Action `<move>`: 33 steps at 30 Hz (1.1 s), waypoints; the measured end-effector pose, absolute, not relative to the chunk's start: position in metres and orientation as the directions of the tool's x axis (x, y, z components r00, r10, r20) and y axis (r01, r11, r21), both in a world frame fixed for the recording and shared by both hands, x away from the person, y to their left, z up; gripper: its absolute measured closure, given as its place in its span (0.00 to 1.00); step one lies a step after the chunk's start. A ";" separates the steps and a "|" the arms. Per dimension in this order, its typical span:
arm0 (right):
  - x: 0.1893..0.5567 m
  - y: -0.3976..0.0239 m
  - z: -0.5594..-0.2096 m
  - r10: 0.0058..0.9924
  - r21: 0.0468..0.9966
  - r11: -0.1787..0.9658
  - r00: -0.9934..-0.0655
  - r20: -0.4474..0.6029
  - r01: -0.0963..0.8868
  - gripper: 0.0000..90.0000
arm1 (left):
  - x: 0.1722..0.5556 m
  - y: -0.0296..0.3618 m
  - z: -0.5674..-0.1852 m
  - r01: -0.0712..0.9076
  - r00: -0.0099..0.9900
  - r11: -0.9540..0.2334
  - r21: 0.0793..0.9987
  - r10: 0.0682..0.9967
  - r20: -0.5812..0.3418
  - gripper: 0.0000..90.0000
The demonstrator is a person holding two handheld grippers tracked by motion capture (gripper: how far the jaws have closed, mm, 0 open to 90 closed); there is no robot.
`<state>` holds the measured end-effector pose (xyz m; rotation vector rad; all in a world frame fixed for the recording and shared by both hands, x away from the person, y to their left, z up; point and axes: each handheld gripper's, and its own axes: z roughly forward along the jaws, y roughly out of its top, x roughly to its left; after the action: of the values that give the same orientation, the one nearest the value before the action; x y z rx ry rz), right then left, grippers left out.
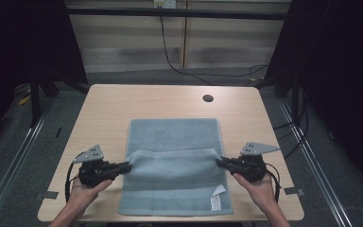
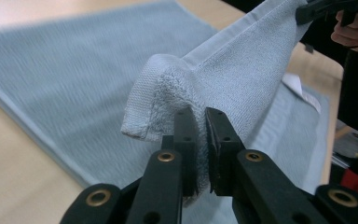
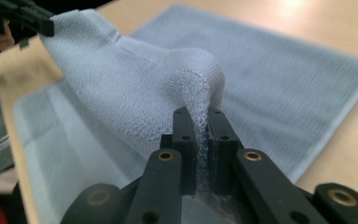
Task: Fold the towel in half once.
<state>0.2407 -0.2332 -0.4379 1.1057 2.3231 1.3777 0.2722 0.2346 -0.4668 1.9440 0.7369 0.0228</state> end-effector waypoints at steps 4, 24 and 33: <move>0.222 -0.235 -0.458 0.706 0.794 0.305 -0.684 0.182 0.526 0.89 | 0.261 0.229 -0.483 0.506 0.813 -0.371 0.779 0.507 -0.286 0.92; 0.149 -0.239 -0.461 0.671 0.761 0.327 -0.705 0.231 0.560 0.67 | 0.202 0.248 -0.464 0.471 0.844 -0.314 0.825 0.433 -0.317 0.73; 0.208 -0.233 -0.463 0.686 0.778 0.294 -0.690 0.233 0.555 0.65 | 0.260 0.231 -0.476 0.502 0.813 -0.356 0.788 0.504 -0.290 0.70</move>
<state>0.2080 -0.2334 -0.4628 1.1633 2.4062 1.3543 0.2602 0.2315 -0.4759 2.0102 0.7457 0.0031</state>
